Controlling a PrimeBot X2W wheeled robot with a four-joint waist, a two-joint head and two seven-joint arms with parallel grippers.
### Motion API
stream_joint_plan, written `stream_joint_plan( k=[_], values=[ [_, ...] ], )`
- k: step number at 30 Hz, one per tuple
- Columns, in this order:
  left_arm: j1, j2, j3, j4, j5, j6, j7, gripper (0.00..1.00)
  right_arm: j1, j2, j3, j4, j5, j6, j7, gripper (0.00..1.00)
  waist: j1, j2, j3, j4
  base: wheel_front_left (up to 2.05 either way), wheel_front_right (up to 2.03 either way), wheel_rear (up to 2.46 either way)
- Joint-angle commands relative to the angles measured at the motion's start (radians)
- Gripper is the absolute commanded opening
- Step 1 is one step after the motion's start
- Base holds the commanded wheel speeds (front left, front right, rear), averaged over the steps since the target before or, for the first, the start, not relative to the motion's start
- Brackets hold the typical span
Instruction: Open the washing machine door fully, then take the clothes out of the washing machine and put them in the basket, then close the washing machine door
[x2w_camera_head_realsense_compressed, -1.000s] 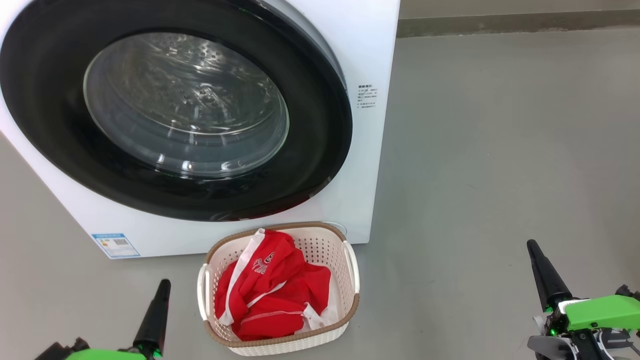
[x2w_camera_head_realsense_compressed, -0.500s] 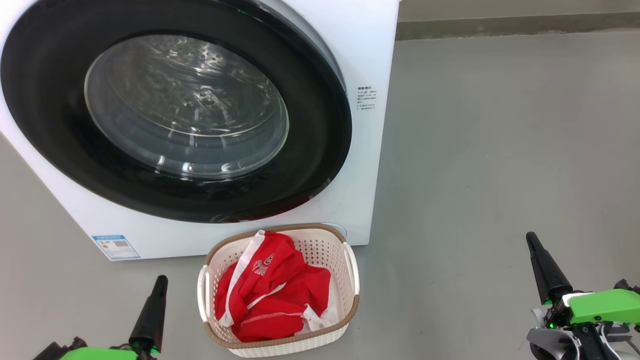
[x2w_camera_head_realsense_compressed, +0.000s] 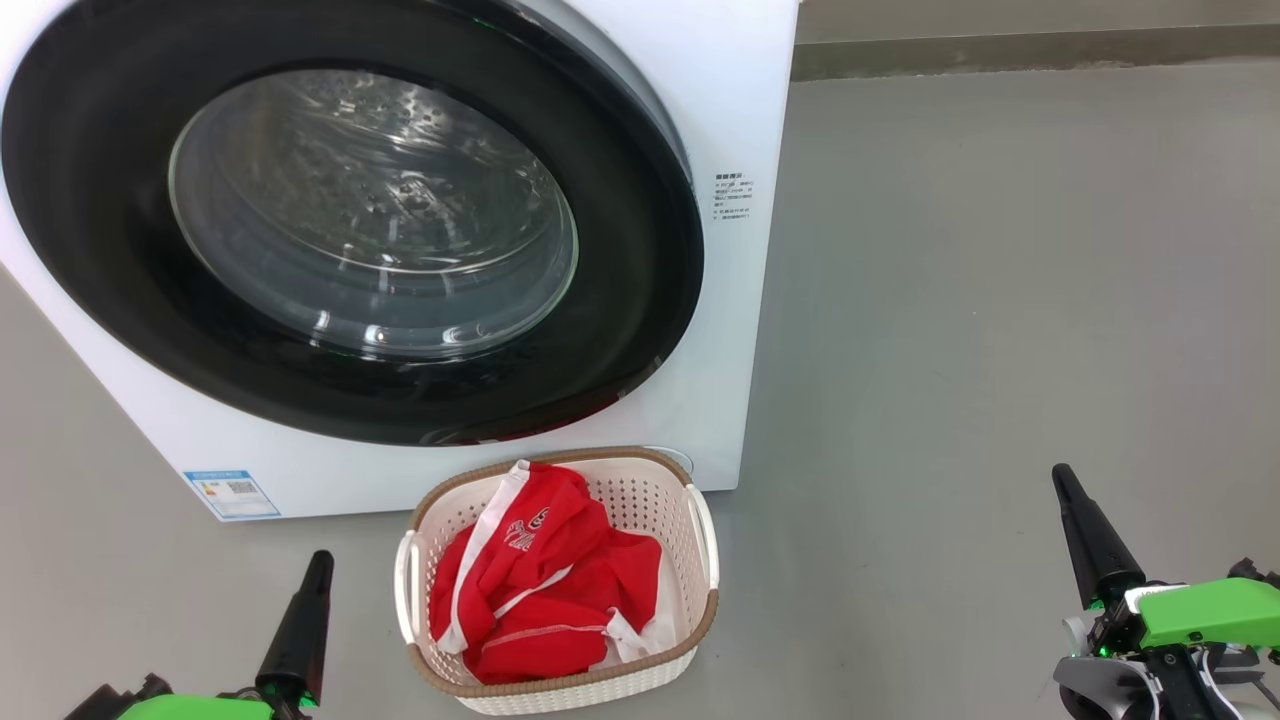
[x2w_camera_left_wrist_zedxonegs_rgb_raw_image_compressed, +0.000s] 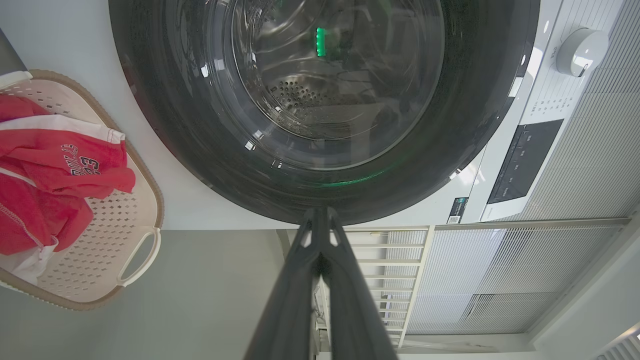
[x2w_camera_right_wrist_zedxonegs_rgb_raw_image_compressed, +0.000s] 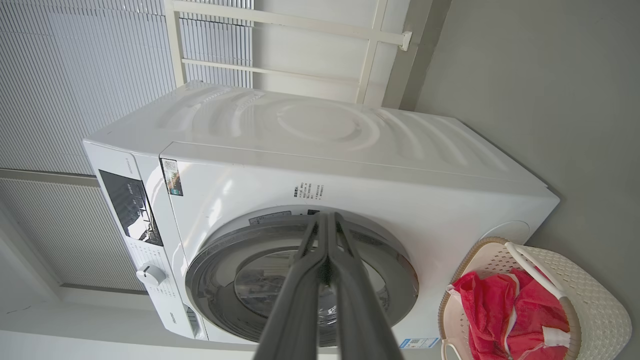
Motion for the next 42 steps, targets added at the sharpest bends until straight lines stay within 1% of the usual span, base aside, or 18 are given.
stream_joint_plan(
  k=[1, 42],
  values=[
    [-0.040, 0.016, 0.035, -0.021, 0.000, -0.007, 0.006, 0.00, -0.041, -0.004, 0.014, -0.029, 0.003, -0.001, 0.004, 0.00, 0.0000, 0.0000, 0.000, 0.000, 0.00, 0.00, 0.00],
    [-0.041, 0.010, 0.044, -0.021, 0.008, -0.007, 0.013, 0.00, -0.041, -0.001, 0.010, -0.029, 0.000, -0.001, 0.007, 0.00, 0.0000, 0.0000, 0.000, 0.000, 0.00, 0.00, 0.00]
  ],
)
